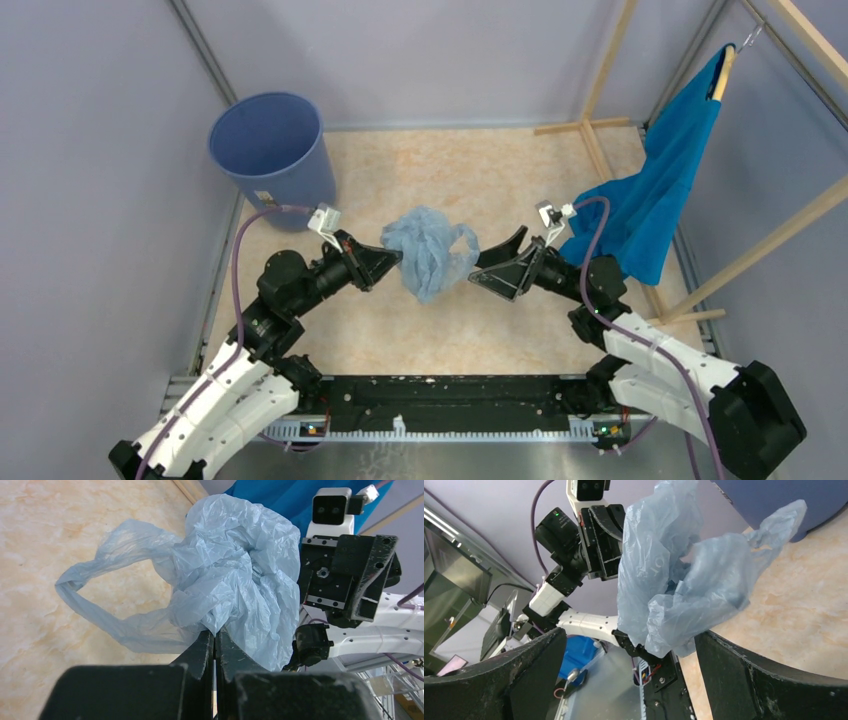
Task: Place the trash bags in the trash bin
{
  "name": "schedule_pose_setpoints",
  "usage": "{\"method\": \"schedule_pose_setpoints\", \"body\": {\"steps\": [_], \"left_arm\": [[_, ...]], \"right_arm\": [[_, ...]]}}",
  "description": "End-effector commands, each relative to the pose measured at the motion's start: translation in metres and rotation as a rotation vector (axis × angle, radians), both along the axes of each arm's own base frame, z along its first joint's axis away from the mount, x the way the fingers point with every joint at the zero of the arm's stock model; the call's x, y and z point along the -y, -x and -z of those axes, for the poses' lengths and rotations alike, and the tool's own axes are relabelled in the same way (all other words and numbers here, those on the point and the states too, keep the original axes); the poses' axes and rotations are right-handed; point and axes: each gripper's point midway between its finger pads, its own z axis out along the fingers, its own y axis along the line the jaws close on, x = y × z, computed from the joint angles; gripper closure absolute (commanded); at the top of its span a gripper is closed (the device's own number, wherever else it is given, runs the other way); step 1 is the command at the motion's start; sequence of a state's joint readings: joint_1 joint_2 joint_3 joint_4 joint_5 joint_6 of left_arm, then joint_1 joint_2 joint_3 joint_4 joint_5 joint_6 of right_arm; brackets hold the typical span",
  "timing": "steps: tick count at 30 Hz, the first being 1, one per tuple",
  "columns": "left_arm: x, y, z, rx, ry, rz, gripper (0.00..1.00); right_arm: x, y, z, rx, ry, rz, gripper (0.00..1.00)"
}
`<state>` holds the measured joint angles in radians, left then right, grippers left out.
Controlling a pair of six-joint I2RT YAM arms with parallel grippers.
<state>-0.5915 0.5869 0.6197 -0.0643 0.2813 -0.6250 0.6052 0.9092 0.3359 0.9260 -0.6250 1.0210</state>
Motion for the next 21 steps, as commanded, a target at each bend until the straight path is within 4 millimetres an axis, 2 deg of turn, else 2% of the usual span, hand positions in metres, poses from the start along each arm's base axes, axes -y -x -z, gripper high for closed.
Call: {"method": "schedule_pose_setpoints", "body": {"steps": [1, 7, 12, 13, 14, 16, 19, 21], "left_arm": [[-0.004, -0.005, -0.02, 0.054, 0.014, -0.033, 1.0], [0.002, 0.002, -0.026, 0.067, 0.046, 0.016, 1.0], [0.006, 0.008, -0.032, 0.089, 0.091, 0.055, 1.0], [0.006, 0.008, -0.033, 0.09, 0.1, 0.056, 1.0], [0.006, 0.008, -0.034, 0.09, 0.106, 0.053, 1.0], [0.003, 0.005, -0.037, 0.092, 0.115, 0.024, 1.0], [-0.011, -0.001, -0.043, 0.092, 0.131, -0.067, 1.0], [-0.022, -0.005, -0.045, 0.093, 0.14, -0.134, 1.0]], "right_arm": [[0.004, -0.006, -0.031, 0.088, -0.036, 0.049, 0.01], [-0.002, -0.036, -0.021, -0.001, -0.01, 0.132, 0.07], [-0.006, -0.052, -0.009, -0.102, -0.041, 0.159, 0.22], [-0.007, -0.055, -0.007, -0.116, -0.049, 0.161, 0.29], [-0.007, -0.056, -0.005, -0.127, -0.054, 0.163, 0.41], [-0.005, -0.063, 0.005, -0.16, -0.04, 0.186, 0.59], [0.011, -0.075, 0.049, -0.29, 0.029, 0.272, 0.86], [0.027, -0.078, 0.073, -0.363, 0.041, 0.316, 1.0]]}}
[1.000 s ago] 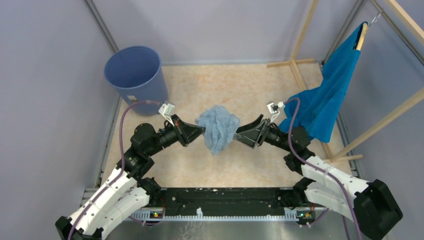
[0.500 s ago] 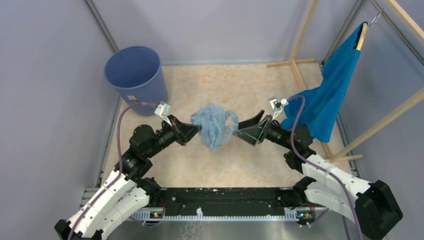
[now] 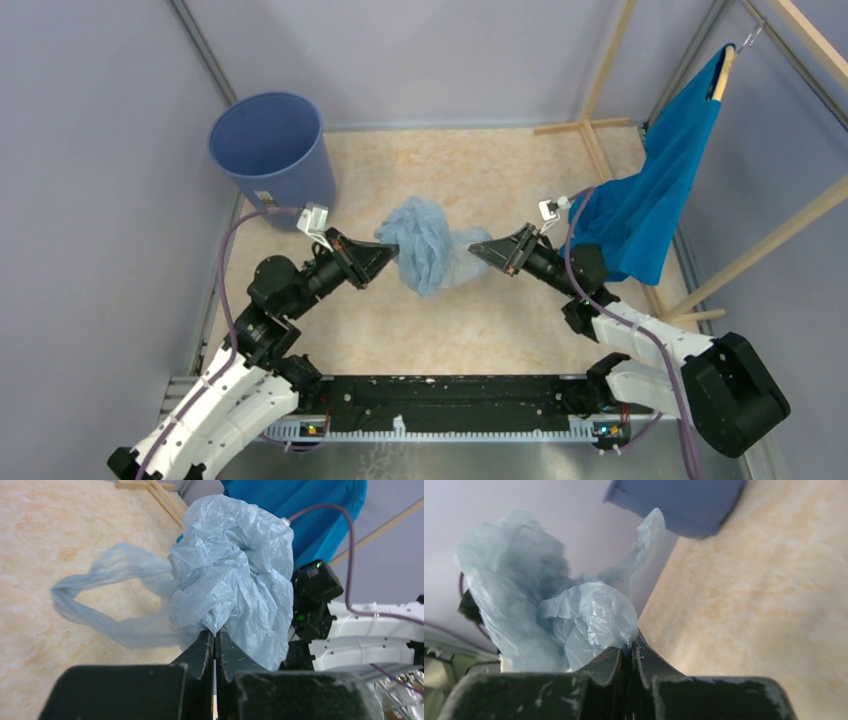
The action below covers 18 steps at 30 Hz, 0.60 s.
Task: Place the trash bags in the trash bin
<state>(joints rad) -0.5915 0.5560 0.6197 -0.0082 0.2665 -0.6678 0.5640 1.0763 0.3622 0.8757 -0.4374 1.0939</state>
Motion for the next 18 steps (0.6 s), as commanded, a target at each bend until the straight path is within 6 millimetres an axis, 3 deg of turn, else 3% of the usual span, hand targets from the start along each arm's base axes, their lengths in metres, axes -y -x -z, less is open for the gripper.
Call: {"method": "schedule_pose_setpoints", "body": {"steps": [1, 8, 13, 18], "left_arm": [[-0.024, -0.009, -0.025, 0.052, 0.074, -0.148, 1.0], [-0.054, -0.027, 0.001, -0.1, 0.115, -0.365, 1.0], [-0.085, -0.042, 0.03, -0.295, 0.146, -0.593, 1.0], [-0.084, -0.045, 0.042, -0.356, 0.135, -0.615, 1.0]], "right_arm": [[0.032, -0.011, 0.04, -0.13, 0.003, 0.113, 1.0], [0.033, 0.017, 0.052, -0.116, 0.027, -0.002, 1.0], [0.038, 0.017, 0.069, -0.114, 0.155, 0.019, 1.0], [0.044, 0.015, 0.083, -0.086, 0.337, 0.019, 1.0]]}}
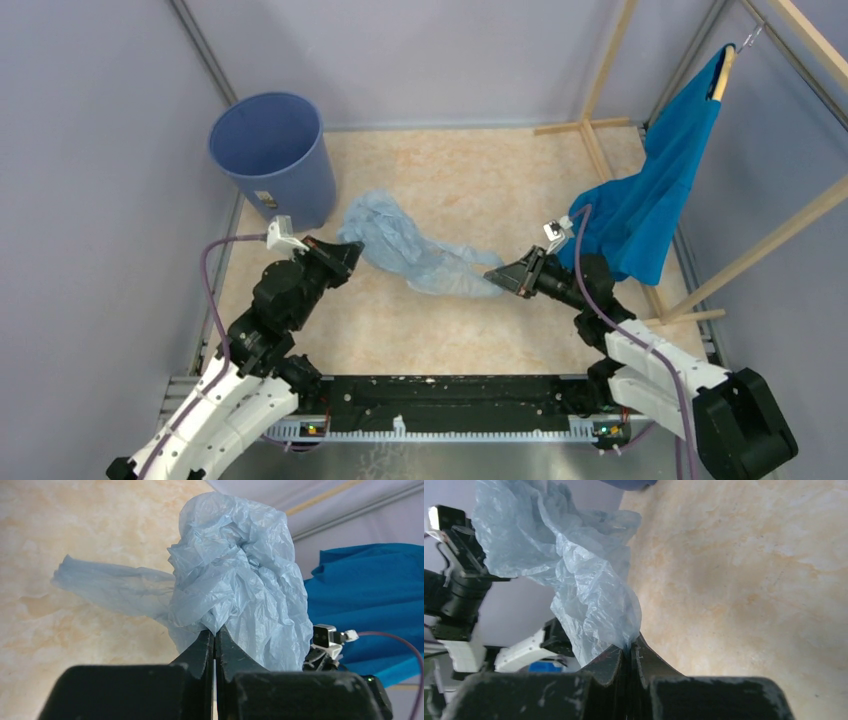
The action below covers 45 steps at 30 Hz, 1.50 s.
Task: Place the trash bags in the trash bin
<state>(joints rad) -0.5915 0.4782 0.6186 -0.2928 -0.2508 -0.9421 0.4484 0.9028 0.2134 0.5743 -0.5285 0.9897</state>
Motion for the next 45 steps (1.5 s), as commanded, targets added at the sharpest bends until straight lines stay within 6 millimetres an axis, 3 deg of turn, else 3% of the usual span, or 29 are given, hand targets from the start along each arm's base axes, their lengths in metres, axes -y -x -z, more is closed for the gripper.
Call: {"method": "schedule_pose_setpoints", "body": {"steps": [1, 6, 9, 14, 19, 22, 23, 24, 26, 27, 29, 31, 33, 36, 38, 41, 45], "left_arm": [[-0.007, -0.007, 0.001, -0.039, 0.039, -0.073, 1.0], [0.009, -0.01, 0.009, -0.109, 0.093, -0.031, 1.0], [-0.005, -0.009, 0.026, -0.295, 0.033, -0.139, 1.0], [-0.025, -0.012, 0.04, -0.491, -0.089, -0.301, 1.0], [0.004, -0.028, 0.057, -0.573, -0.163, -0.201, 1.0], [0.023, -0.051, 0.054, -0.509, -0.19, -0.14, 1.0], [0.028, -0.062, 0.051, -0.471, -0.208, -0.125, 0.9], [0.032, -0.072, 0.046, -0.437, -0.227, -0.115, 0.68], [0.04, -0.089, 0.036, -0.381, -0.288, -0.089, 0.12], [0.041, -0.095, 0.031, -0.368, -0.328, -0.08, 0.03], [0.036, -0.098, 0.026, -0.381, -0.38, -0.098, 0.02], [0.035, -0.094, 0.024, -0.356, -0.448, -0.043, 0.02], [0.042, -0.083, 0.031, -0.295, -0.522, 0.096, 0.02], [0.061, -0.052, 0.056, -0.233, -0.509, 0.316, 0.02], [0.068, -0.034, 0.079, -0.23, -0.489, 0.415, 0.02], [0.081, -0.017, 0.106, -0.24, -0.485, 0.548, 0.02], [0.095, -0.012, 0.109, -0.241, -0.484, 0.658, 0.02]], "right_arm": [[0.005, -0.005, 0.001, 0.072, 0.171, -0.026, 1.0], [0.01, -0.02, -0.025, 0.154, 0.267, 0.005, 0.94], [0.018, -0.031, -0.033, 0.175, 0.344, 0.044, 0.93], [0.021, -0.025, -0.014, 0.072, 0.421, 0.002, 0.96], [0.007, -0.004, -0.003, -0.088, 0.339, -0.095, 0.95], [0.026, -0.015, 0.014, -0.2, 0.413, 0.057, 0.95], [0.039, -0.022, 0.023, -0.241, 0.461, 0.149, 0.95], [0.053, -0.029, 0.031, -0.277, 0.505, 0.235, 0.95], [0.076, -0.044, 0.042, -0.289, 0.577, 0.372, 0.94], [0.088, -0.051, 0.049, -0.292, 0.622, 0.439, 0.93], [0.108, -0.061, 0.063, -0.297, 0.715, 0.53, 0.92], [0.118, -0.066, 0.073, -0.285, 0.786, 0.552, 0.82], [0.124, -0.067, 0.078, -0.282, 0.838, 0.55, 0.66], [0.117, -0.066, 0.075, -0.215, 0.864, 0.459, 0.44], [0.113, -0.065, 0.066, -0.159, 0.864, 0.418, 0.31], [0.109, -0.063, 0.041, -0.053, 0.865, 0.361, 0.23], [0.108, -0.059, -0.006, 0.095, 0.867, 0.329, 0.15]]}}
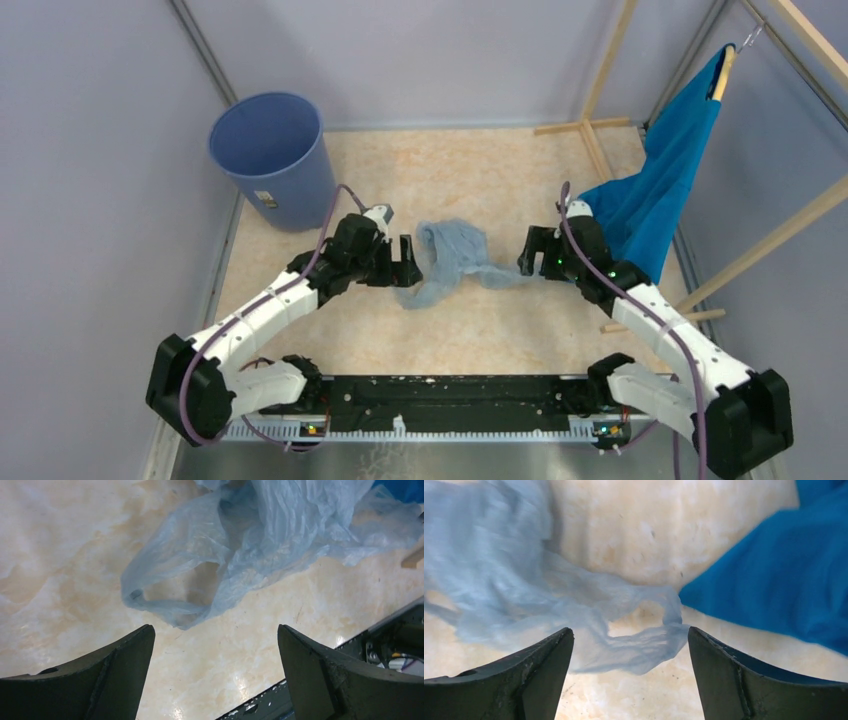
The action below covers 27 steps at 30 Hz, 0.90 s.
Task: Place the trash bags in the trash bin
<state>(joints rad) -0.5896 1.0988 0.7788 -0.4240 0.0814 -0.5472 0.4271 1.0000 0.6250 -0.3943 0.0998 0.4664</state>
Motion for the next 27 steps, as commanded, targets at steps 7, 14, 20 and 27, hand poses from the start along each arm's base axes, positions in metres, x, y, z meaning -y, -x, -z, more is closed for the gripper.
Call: {"method": "schedule_pose_setpoints", "body": {"steps": [7, 14, 20, 27], "left_arm": [[0.033, -0.007, -0.055, 0.163, 0.083, 0.243, 0.02], [0.011, 0.024, -0.073, 0.229, 0.122, 0.227, 0.02], [-0.002, 0.044, -0.083, 0.295, 0.169, 0.219, 0.02], [0.0, 0.055, -0.085, 0.281, 0.176, 0.268, 0.02]], "right_arm": [[-0.075, -0.003, -0.106, 0.266, 0.105, -0.42, 0.08], [-0.136, -0.034, -0.085, 0.176, 0.047, -0.455, 0.05], [-0.166, -0.05, -0.04, 0.058, 0.011, -0.422, 0.02], [-0.174, -0.074, -0.001, 0.066, 0.058, -0.325, 0.05]]}}
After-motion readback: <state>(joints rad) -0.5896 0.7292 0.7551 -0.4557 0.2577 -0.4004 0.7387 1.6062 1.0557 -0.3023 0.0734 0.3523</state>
